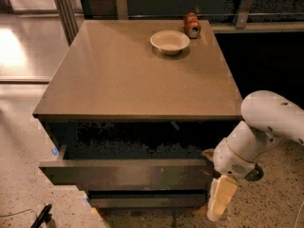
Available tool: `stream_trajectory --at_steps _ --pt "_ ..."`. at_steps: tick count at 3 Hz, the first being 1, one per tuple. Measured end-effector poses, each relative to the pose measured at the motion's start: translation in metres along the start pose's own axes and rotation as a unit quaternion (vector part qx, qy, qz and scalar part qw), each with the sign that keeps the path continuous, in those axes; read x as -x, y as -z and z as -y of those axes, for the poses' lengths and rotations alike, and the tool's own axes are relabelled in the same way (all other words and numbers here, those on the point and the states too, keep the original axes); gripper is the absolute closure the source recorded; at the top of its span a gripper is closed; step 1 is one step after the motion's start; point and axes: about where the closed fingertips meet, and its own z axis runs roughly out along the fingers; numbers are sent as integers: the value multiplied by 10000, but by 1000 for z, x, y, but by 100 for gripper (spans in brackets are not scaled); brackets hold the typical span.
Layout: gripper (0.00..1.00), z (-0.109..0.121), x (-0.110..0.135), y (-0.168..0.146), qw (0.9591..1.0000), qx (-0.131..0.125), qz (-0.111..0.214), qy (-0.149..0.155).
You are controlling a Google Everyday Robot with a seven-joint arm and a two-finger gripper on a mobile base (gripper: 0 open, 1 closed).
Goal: Open top drawer
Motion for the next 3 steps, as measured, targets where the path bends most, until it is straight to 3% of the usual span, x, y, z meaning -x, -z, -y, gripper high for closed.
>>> stream_trajectory --at_steps 1,2,3 --pt "0 -4 -4 0 10000 7 4 -24" --pt "0 -29 -35 1 9999 43 25 -155" --pt "0 -38 -44 1 9998 75 5 -169"
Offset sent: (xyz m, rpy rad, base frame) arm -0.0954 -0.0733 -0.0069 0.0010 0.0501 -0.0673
